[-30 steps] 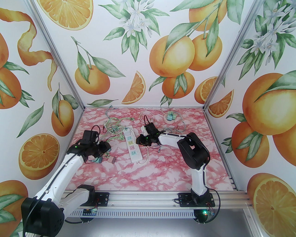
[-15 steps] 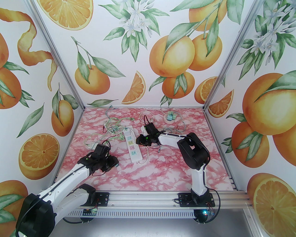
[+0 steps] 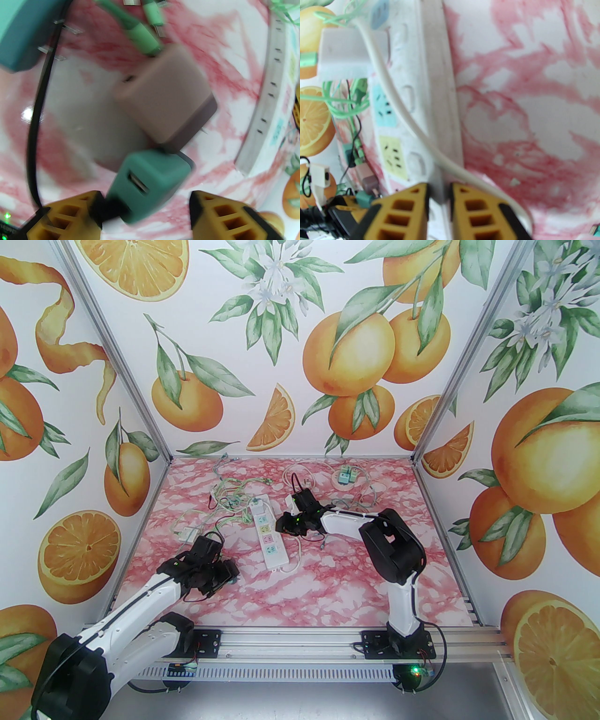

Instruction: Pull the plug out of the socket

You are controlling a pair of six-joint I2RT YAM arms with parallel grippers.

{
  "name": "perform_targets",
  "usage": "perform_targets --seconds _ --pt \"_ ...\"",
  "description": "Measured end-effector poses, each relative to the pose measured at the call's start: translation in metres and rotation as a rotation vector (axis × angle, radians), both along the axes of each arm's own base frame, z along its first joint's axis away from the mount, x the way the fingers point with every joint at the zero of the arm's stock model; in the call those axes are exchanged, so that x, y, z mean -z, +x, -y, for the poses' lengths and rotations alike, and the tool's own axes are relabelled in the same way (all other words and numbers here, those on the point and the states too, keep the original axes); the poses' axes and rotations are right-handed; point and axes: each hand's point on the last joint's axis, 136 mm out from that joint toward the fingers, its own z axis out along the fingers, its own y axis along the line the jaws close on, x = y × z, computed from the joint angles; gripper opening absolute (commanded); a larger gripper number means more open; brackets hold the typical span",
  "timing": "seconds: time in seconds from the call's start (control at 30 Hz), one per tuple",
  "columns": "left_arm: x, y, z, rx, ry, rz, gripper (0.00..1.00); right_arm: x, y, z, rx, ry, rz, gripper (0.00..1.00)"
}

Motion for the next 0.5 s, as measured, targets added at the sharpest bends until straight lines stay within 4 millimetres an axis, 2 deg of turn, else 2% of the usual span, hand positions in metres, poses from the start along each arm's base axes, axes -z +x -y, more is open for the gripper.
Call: perform_targets --seconds 0.07,0.1,0.17,0.2,0.37,0.43,0.5 --pt "-0.003 0.000 -0.002 0.002 0.013 0.000 0.83 0.000 0.000 0.000 0.000 0.000 0.000 0.21" --pt "-0.006 0.003 -0.003 0.002 0.020 0.009 0.88 0.000 0.000 0.000 0.000 0.000 0.000 0.21" --pt "-0.015 0.000 -0.011 0.011 0.078 -0.015 0.90 0.000 0.000 0.000 0.000 0.000 0.000 0.21" --pt "-0.026 0.004 -0.013 0.021 0.103 -0.007 0.91 0.000 0.000 0.000 0.000 0.000 0.000 0.21" --pt "-0.105 0.054 -0.013 0.046 0.159 0.203 0.89 0.000 0.000 0.000 -0.003 -0.001 0.002 0.21" --pt "-0.121 0.066 -0.013 0.055 0.175 0.253 0.85 0.000 0.000 0.000 -0.005 -0.001 0.005 0.21" --pt "-0.127 0.074 -0.011 0.076 0.192 0.276 0.83 0.000 0.000 0.000 -0.005 -0.001 0.005 0.21"
